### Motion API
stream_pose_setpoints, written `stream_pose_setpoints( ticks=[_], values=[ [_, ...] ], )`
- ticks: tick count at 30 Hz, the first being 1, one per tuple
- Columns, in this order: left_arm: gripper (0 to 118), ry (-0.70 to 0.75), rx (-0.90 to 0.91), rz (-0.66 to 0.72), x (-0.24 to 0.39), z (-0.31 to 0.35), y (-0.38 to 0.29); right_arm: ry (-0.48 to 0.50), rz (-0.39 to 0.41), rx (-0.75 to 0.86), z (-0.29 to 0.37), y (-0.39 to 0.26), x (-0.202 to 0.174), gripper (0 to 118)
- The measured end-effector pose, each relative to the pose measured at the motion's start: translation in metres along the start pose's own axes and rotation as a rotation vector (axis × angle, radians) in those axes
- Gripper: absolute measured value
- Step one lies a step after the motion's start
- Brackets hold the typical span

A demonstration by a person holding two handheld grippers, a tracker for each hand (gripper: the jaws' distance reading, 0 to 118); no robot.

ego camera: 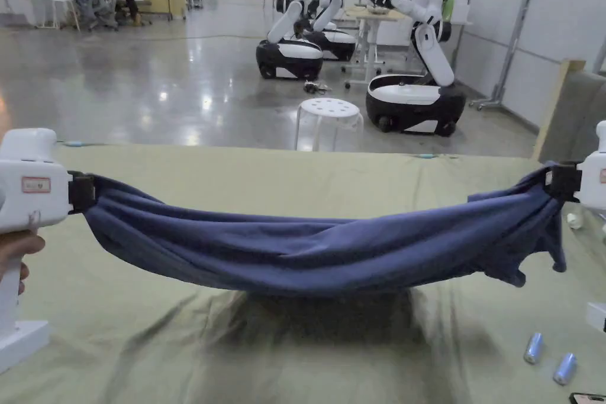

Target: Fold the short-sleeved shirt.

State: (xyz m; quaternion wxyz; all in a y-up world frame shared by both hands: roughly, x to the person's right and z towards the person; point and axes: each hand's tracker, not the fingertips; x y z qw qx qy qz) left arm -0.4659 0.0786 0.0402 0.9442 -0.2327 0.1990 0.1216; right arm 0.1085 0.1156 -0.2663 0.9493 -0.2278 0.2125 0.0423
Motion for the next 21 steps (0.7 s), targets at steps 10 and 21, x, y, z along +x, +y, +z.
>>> stream_pose_setpoints(
  ticks=[10,21],
  values=[
    [7,0.065,-0.387,-0.004,-0.028,0.015,-0.193,0.012,-0.007,-0.348,0.0,-0.221,0.016,7],
    [104,0.111,0.25,-0.124,0.064,0.117,-0.142,0.122,0.034,0.152,0.097,-0.159,-0.03,110]
  ],
)
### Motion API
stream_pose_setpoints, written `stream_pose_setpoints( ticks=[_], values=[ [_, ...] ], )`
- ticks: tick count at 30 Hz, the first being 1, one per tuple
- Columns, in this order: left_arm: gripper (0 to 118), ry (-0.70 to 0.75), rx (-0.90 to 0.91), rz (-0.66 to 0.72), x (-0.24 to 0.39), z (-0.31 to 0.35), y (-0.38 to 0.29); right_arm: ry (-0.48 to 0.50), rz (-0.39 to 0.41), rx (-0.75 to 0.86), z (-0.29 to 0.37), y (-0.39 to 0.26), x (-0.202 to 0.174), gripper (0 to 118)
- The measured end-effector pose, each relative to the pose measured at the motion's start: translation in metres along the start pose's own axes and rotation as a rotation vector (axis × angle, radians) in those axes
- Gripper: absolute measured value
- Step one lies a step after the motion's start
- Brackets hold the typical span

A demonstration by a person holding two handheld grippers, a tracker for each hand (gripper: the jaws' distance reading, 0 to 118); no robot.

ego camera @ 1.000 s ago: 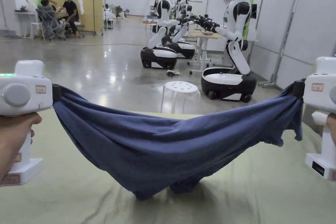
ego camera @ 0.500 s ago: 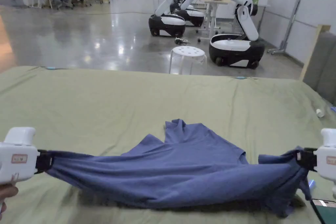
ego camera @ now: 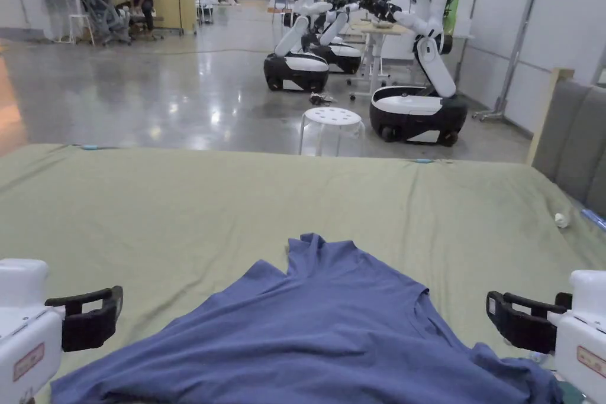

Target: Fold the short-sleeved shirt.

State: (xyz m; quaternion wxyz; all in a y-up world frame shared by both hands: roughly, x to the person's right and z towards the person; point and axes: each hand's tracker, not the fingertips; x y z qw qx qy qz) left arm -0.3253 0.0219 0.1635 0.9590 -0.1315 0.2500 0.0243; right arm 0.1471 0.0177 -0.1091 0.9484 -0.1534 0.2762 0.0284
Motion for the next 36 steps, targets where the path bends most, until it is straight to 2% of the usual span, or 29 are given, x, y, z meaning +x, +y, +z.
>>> stream_pose_setpoints(
  ticks=[3,5,6,7,8,9,10,13,19,22,28,29,30,31,32,33,36],
  values=[
    [104,-0.028,0.131,-0.007,0.035,0.015,0.009,0.017,0.035,0.164,0.013,0.006,-0.036,110],
    [104,-0.021,0.142,-0.036,0.06,0.019,0.013,0.023,0.058,0.192,0.012,0.005,-0.06,109],
    [102,-0.019,0.144,-0.066,0.068,0.019,0.014,0.029,0.061,0.172,0.01,0.004,-0.067,102],
    [97,-0.01,0.149,-0.101,0.072,0.014,0.011,0.032,0.069,0.171,0.008,0.003,-0.074,85],
    [75,-0.01,0.158,-0.117,0.076,0.012,0.01,0.033,0.091,0.179,0.004,0.0,-0.082,54],
    [26,-0.019,0.15,-0.108,0.078,0.009,0.01,0.008,0.117,0.178,0.001,-0.002,-0.088,15],
    [8,-0.019,0.139,-0.107,0.081,0.006,0.01,-0.018,0.141,0.167,-0.003,-0.004,-0.094,7],
    [7,-0.085,0.074,-0.049,0.069,-0.007,0.004,0.043,0.119,0.152,-0.007,-0.007,-0.099,7],
    [7,-0.014,0.008,-0.074,0.024,-0.011,-0.004,0.064,0.128,0.138,-0.015,-0.004,-0.112,7],
    [7,0.053,-0.096,-0.083,-0.02,-0.015,-0.012,0.093,0.123,0.125,-0.021,-0.004,-0.12,7],
    [8,0.099,-0.342,0.027,-0.088,-0.041,-0.04,0.147,0.102,0.073,-0.044,-0.012,-0.138,7],
    [18,0.076,-0.373,0.064,-0.097,-0.046,-0.045,0.152,0.104,0.063,-0.047,-0.012,-0.141,7],
    [55,0.044,-0.412,0.111,-0.106,-0.053,-0.05,0.154,0.108,0.055,-0.051,-0.013,-0.144,7],
    [81,0.045,-0.464,0.147,-0.104,-0.059,-0.053,0.159,0.109,0.047,-0.054,-0.014,-0.147,7],
    [92,0.063,-0.513,0.177,-0.107,-0.069,-0.058,0.164,0.109,0.04,-0.057,-0.014,-0.15,7],
    [92,0.081,-0.543,0.171,-0.106,-0.078,-0.064,0.168,0.106,0.032,-0.06,-0.014,-0.152,7],
    [91,0.015,-0.624,0.191,-0.104,-0.106,-0.083,0.175,0.089,0.01,-0.068,-0.014,-0.158,7]
  ],
)
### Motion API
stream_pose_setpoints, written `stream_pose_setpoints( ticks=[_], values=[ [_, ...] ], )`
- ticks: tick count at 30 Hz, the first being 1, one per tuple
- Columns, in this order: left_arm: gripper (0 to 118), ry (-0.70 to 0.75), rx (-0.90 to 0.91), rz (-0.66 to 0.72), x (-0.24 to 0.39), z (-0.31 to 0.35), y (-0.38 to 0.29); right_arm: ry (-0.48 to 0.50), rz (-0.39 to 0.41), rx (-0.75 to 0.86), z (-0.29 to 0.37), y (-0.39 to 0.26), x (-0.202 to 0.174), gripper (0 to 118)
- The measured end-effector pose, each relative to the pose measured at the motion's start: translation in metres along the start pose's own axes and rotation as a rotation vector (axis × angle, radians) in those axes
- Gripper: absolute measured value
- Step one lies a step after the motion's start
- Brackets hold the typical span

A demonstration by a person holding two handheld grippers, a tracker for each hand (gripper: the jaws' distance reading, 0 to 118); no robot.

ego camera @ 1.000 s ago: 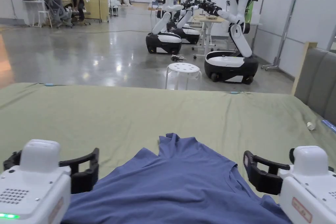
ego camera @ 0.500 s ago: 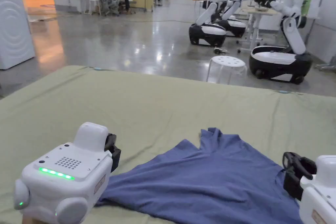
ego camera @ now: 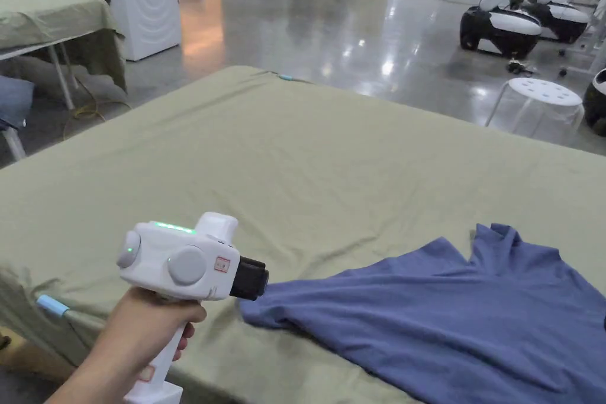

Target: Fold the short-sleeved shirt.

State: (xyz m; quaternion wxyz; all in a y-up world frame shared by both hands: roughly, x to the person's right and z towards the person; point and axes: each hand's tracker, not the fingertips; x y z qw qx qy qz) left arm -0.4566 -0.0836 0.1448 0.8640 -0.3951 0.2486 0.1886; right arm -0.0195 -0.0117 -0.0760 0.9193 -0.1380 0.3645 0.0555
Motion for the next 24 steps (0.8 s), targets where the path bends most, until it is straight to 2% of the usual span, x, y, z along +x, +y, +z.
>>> stream_pose_setpoints(
  ticks=[5,6,7,8,9,10,11,14,19,22,24],
  values=[
    [90,0.009,-0.11,-0.056,0.002,-0.059,0.004,-0.006,-0.001,-0.032,-0.01,-0.001,-0.001,7],
    [82,0.0,-0.118,-0.061,0.004,-0.064,0.003,-0.012,-0.001,-0.039,-0.012,-0.001,-0.001,7],
    [66,-0.018,-0.139,-0.079,0.001,-0.067,0.001,-0.018,-0.001,-0.045,-0.013,-0.001,0.001,7],
    [58,-0.029,-0.15,-0.097,0.003,-0.07,-0.002,-0.022,-0.003,-0.048,-0.015,0.0,0.002,7],
    [45,-0.009,-0.142,-0.119,0.006,-0.069,-0.004,-0.026,-0.006,-0.052,-0.017,0.001,0.004,7],
    [20,-0.01,-0.123,-0.13,0.007,-0.063,-0.004,-0.031,-0.01,-0.055,-0.019,0.002,0.006,7],
    [8,-0.017,-0.12,-0.119,0.004,-0.056,-0.003,-0.032,-0.013,-0.06,-0.021,0.003,0.008,7],
    [7,-0.085,-0.004,-0.046,-0.002,-0.03,0.0,-0.036,-0.013,-0.076,-0.03,0.008,0.015,7],
    [7,-0.123,0.109,-0.109,0.017,0.021,0.002,-0.046,-0.011,-0.139,-0.066,0.017,0.04,7],
    [7,-0.121,0.121,-0.14,0.024,0.025,0.001,-0.057,-0.017,-0.216,-0.105,0.021,0.064,7],
    [7,-0.117,0.127,-0.138,0.027,0.023,0.0,-0.084,0.017,-0.281,-0.14,0.025,0.084,7]
  ],
)
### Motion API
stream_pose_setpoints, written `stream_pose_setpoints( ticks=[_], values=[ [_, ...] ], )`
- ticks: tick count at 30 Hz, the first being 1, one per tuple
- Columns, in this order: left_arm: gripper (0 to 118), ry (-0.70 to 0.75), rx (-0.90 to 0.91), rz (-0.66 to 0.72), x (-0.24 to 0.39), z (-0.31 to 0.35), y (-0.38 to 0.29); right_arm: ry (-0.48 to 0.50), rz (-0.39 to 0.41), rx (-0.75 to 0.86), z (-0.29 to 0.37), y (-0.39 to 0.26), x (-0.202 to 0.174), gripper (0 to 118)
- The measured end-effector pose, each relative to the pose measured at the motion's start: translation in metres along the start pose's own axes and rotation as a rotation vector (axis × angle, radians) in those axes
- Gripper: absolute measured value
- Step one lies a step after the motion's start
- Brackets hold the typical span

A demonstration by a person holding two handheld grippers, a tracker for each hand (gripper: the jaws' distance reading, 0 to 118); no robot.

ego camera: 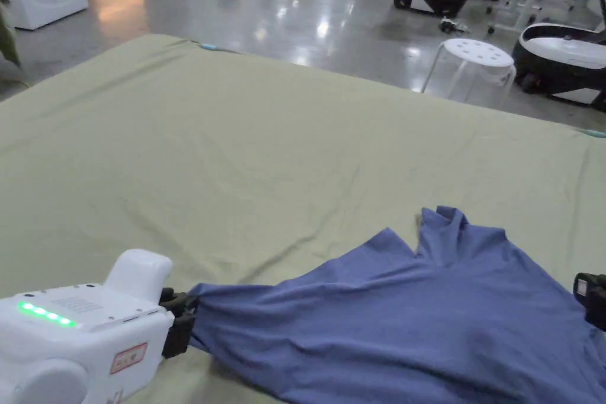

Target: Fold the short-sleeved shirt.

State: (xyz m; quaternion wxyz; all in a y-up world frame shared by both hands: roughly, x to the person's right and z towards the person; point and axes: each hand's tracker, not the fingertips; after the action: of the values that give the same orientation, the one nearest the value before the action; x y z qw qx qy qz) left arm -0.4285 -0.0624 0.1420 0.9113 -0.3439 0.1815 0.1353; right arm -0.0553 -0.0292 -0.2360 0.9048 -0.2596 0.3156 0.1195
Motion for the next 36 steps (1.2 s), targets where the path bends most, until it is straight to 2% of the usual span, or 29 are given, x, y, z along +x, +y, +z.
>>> stream_pose_setpoints(
  ticks=[1,4,5,6,7,8,9,12,15,16,18,19,21,24,26,28,30,36],
  values=[
    [7,0.001,0.003,0.006,-0.001,-0.001,-0.001,-0.008,0.024,-0.038,-0.021,0.009,0.01,7],
    [7,-0.006,-0.019,0.004,-0.005,-0.016,-0.004,-0.002,0.027,-0.137,-0.079,0.033,0.037,12],
    [7,-0.002,-0.022,0.009,-0.007,-0.019,-0.006,-0.006,0.038,-0.175,-0.1,0.039,0.044,22],
    [7,0.006,-0.029,0.016,-0.009,-0.02,-0.006,0.013,0.049,-0.194,-0.119,0.044,0.049,58],
    [7,0.012,-0.038,0.022,-0.007,-0.023,-0.003,0.029,0.061,-0.205,-0.142,0.047,0.056,88],
    [7,0.018,-0.04,0.029,-0.008,-0.025,-0.003,0.032,0.076,-0.239,-0.165,0.049,0.062,107],
    [7,0.021,-0.045,0.033,-0.009,-0.027,-0.002,0.04,0.076,-0.258,-0.182,0.05,0.065,115],
    [7,0.037,-0.071,0.024,-0.007,-0.034,0.003,0.055,0.051,-0.299,-0.231,0.047,0.069,115],
    [7,0.043,-0.086,0.019,-0.005,-0.039,0.009,0.018,0.113,-0.355,-0.261,0.034,0.066,114],
    [7,0.042,-0.089,0.017,-0.004,-0.041,0.011,0.018,0.135,-0.375,-0.267,0.027,0.064,108],
    [7,0.049,-0.095,0.01,-0.001,-0.043,0.014,0.048,0.135,-0.409,-0.267,0.018,0.062,84],
    [7,0.048,-0.095,0.007,-0.003,-0.044,0.014,0.1,0.09,-0.377,-0.26,0.018,0.061,62],
    [7,0.05,-0.098,0.007,0.0,-0.046,0.017,0.103,0.094,-0.331,-0.24,0.019,0.054,5],
    [7,0.048,-0.102,-0.013,0.006,-0.05,0.017,0.08,0.125,-0.33,-0.22,0.015,0.04,4],
    [7,0.07,-0.103,-0.03,0.01,-0.054,0.015,0.117,0.096,-0.349,-0.203,0.015,0.036,4],
    [7,0.068,-0.098,-0.02,0.008,-0.052,0.013,0.068,0.13,-0.262,-0.17,0.022,0.027,4],
    [7,0.057,-0.084,-0.003,0.01,-0.047,0.017,0.088,0.065,-0.196,-0.129,0.035,0.028,5],
    [7,0.041,-0.007,0.003,0.014,-0.024,0.027,0.073,-0.03,0.017,0.019,0.062,0.041,5]
  ],
)
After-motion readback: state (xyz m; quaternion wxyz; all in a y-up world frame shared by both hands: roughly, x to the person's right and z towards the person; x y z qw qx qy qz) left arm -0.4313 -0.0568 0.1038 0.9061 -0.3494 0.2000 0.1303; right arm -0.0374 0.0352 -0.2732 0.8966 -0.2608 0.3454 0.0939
